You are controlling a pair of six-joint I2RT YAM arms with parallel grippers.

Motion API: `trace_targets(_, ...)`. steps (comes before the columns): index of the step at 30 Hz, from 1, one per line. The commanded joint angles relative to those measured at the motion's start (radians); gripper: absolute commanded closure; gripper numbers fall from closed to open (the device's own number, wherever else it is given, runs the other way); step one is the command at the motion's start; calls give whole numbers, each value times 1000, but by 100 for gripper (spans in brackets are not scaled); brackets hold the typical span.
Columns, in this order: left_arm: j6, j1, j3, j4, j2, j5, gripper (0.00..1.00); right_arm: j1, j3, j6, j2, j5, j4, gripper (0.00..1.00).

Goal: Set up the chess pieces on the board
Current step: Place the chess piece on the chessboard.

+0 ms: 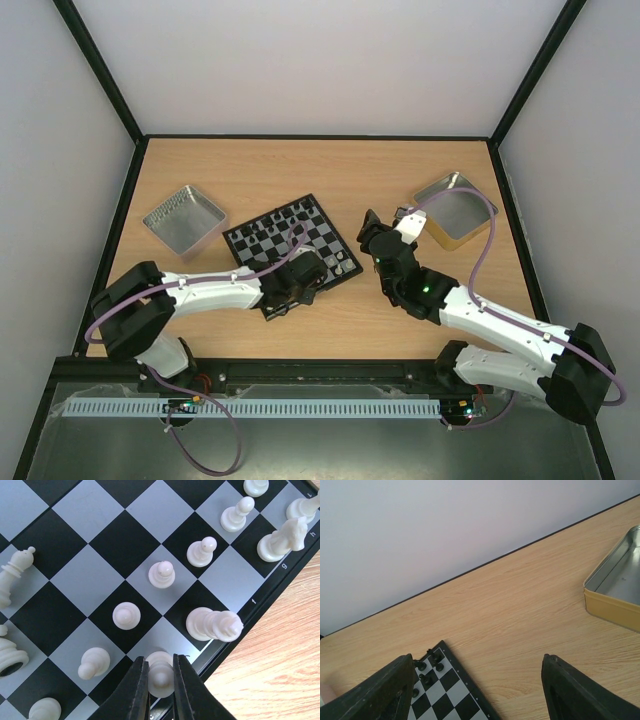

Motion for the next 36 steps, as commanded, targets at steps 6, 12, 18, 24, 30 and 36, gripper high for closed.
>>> trace_targets(6,-23,-7,-17,18,25,-30,90,-1,-7,13,5,32,-8,31)
trace_targets(12,-28,-8,-18,18,20,-15,87,-2,-6,15,-2,31,-7,31)
trace_targets(18,-31,-8,-2,-2,-6,-6,80,-1,-2,14,-3,23,-3,31)
trace_targets(24,-29,-5,14,-27,-64,-6,75,-2,2,14,-2,17,-3,31)
trace_targets(30,-30,21,17,-59,-172,-27,69,-1,18,-6,6,-19,-3,31)
trace_targets(36,-35,138,-40,-89,-371,-69,62,-1,87,-76,92,-204,-7,30)
